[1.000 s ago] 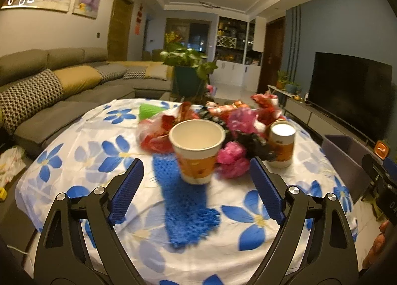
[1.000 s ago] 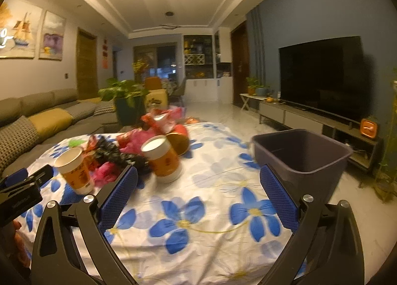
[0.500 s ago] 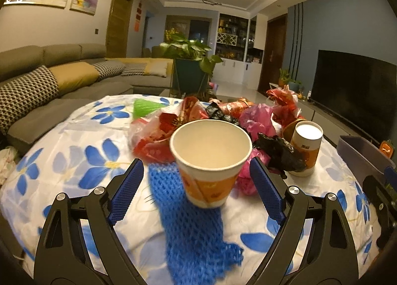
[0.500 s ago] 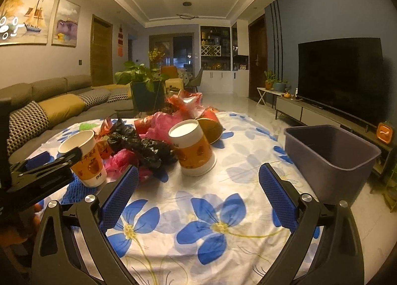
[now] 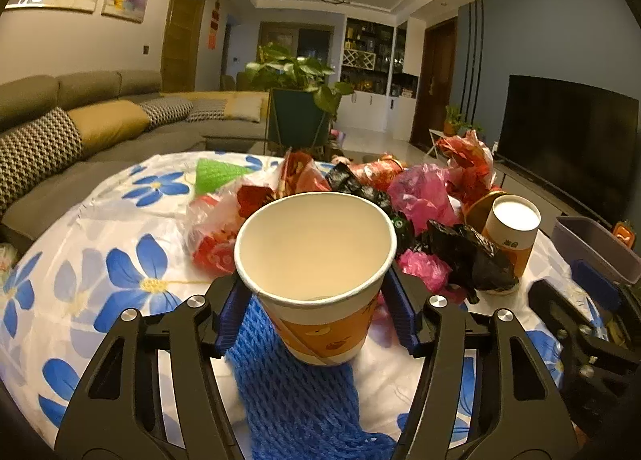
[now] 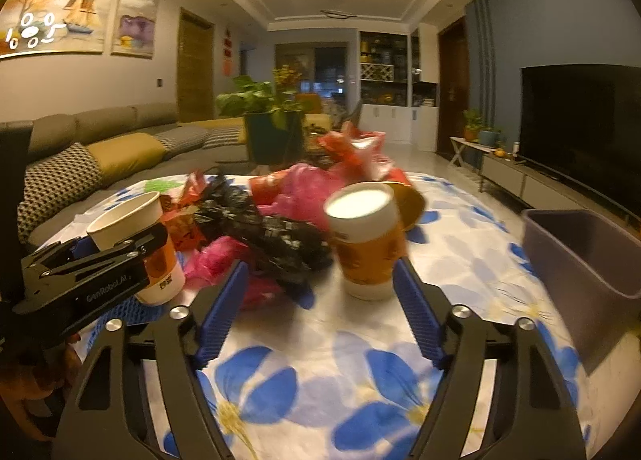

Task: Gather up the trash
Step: 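Grasp the white paper cup with the left tool while the right tool grasps the black plastic bag, then carry the cup and black bag over the grey bin with both tools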

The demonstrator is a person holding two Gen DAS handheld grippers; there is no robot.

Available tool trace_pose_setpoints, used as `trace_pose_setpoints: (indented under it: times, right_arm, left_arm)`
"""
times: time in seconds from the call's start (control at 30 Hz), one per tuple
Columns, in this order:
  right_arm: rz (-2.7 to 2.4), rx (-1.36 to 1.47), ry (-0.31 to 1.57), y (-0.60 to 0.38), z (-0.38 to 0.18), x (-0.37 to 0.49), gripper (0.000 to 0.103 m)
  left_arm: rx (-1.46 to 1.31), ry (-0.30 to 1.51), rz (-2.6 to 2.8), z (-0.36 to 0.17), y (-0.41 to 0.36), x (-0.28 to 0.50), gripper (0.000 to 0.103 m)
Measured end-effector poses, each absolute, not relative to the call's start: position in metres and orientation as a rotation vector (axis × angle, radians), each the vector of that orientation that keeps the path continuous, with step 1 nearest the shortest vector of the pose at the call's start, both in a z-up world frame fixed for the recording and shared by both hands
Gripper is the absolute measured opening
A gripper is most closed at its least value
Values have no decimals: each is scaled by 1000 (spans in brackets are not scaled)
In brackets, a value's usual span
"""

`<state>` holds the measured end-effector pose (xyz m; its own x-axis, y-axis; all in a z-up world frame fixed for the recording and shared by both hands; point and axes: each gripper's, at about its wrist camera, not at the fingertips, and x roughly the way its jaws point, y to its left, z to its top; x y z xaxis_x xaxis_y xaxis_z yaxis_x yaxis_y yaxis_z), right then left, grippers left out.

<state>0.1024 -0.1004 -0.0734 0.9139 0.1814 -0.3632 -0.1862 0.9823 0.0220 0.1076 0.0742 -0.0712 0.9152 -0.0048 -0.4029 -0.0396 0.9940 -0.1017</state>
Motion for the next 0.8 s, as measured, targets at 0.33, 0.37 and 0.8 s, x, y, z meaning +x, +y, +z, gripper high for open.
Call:
trace_pose_setpoints:
  times: [0.33, 0.37, 0.8]
  right_arm:
    - [233, -37, 434, -83, -86, 135, 39]
    - [246, -41, 445, -82, -87, 137, 32]
    - [299, -64, 292, -87, -49, 98, 2]
  left_arm:
    - [-155, 340, 42, -49, 91, 95, 58]
    - [-153, 339, 49, -48, 92, 94, 58]
    - [-176, 323, 88, -41, 108, 73, 58]
